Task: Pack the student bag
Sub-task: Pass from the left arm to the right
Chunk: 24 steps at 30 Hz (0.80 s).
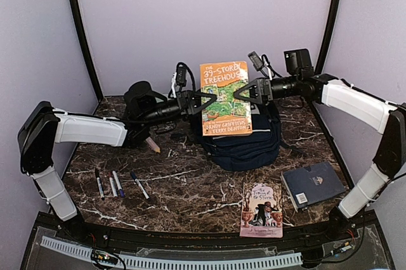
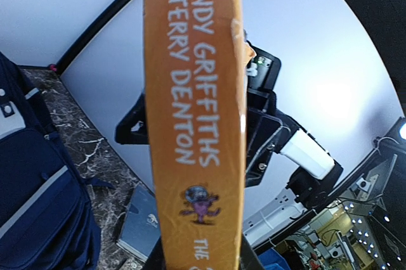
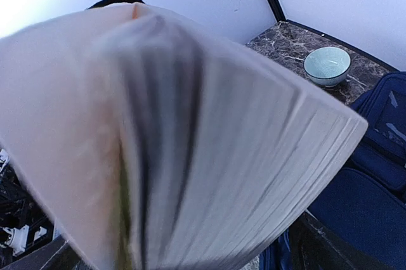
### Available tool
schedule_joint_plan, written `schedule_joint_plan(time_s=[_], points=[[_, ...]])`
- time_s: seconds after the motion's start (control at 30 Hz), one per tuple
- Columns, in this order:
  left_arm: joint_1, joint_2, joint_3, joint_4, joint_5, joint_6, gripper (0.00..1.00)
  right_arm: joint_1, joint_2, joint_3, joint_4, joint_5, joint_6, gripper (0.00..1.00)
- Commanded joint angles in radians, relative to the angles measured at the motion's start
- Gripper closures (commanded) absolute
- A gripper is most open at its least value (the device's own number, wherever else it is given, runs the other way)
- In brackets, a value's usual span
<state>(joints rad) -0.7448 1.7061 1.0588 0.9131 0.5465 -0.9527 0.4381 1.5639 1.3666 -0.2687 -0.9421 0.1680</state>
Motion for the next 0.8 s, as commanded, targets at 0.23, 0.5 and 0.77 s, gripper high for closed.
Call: schedule_joint_plan(time_s=[0.23,0.5,0.77], points=[[-0.004,0.017,0.020,0.241,0.036,-0.097,1.00,0.001,-0.016,-0.112,0.232,-0.176,0.180,0.27],[-0.004,0.026,0.013,0.217,0.010,-0.094,1.00,-0.001,-0.097,-0.180,0.348,-0.167,0.280,0.55],[-0.005,0.044,0.023,0.185,0.007,-0.092,1.00,-0.003,-0.095,-0.180,0.383,-0.150,0.332,0.75]])
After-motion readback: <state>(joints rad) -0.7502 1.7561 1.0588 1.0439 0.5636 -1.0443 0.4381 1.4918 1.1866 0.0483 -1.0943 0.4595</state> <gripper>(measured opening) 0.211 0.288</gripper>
